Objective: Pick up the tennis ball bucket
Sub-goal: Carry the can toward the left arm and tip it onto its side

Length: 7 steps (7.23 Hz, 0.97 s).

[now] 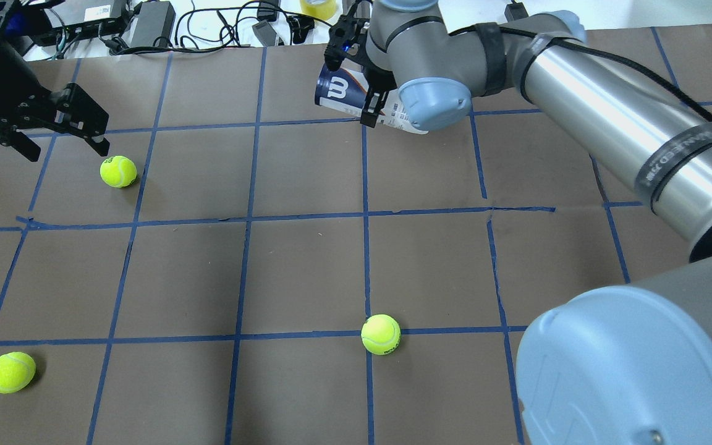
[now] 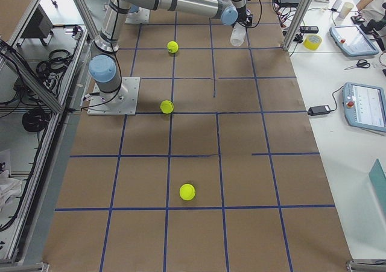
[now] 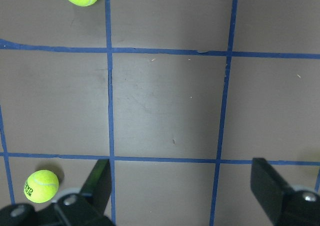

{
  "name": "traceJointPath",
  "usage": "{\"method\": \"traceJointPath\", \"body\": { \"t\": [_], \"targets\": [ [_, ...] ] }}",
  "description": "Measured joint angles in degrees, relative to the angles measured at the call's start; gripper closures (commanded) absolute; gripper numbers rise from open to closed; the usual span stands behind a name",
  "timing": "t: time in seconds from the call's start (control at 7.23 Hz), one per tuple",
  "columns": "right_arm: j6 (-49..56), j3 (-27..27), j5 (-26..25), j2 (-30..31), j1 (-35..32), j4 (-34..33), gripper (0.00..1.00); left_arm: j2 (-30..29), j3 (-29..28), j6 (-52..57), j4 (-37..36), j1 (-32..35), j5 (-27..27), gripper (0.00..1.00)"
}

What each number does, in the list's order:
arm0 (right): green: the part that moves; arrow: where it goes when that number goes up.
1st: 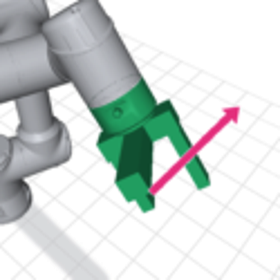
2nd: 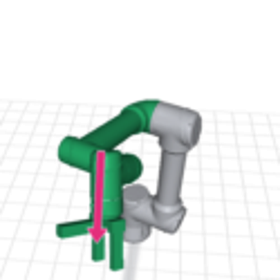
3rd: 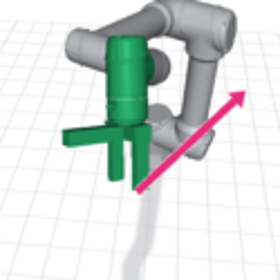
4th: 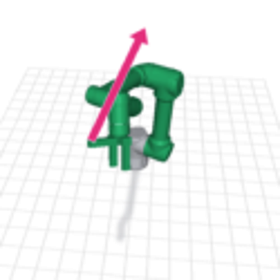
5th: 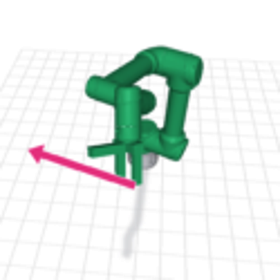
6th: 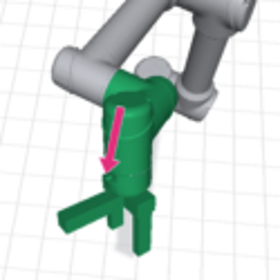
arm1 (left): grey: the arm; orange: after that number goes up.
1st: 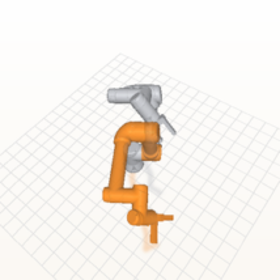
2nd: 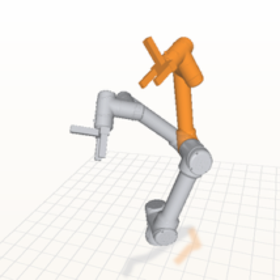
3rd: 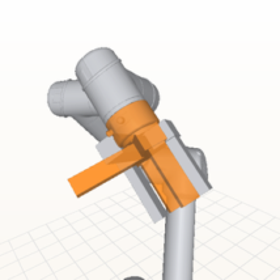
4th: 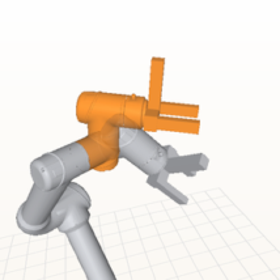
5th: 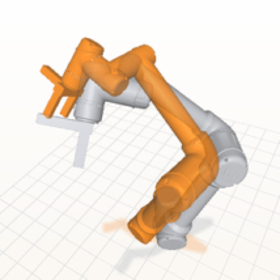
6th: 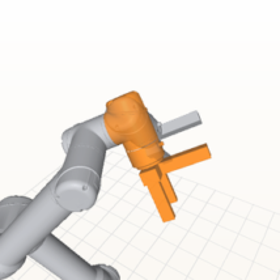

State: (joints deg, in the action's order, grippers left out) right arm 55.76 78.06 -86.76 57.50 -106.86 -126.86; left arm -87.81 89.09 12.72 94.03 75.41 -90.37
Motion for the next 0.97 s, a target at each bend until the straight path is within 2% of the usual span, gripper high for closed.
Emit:
{"method": "traceJointPath", "body": {
  "t": [0.28,0.55,0.97],
  "targets": [
    [3.37,1.54,0.58,-2.02,-4.86,-2.57,0.2,-0.1,0.27,3.0,0.15,-1.01,0.05,0.0],
    [4.74,3.98,0.73,-3.47,-9.52,-8.01,0.26,-0.24,0.73,8.06,0.6,-3.12,0.69,0.0],
    [8.16,5.09,0.8,-5.16,-12.5,-15.24,0.17,-0.97,0.91,9.69,0.71,-4.37,4.19,0.0]
  ]
}}
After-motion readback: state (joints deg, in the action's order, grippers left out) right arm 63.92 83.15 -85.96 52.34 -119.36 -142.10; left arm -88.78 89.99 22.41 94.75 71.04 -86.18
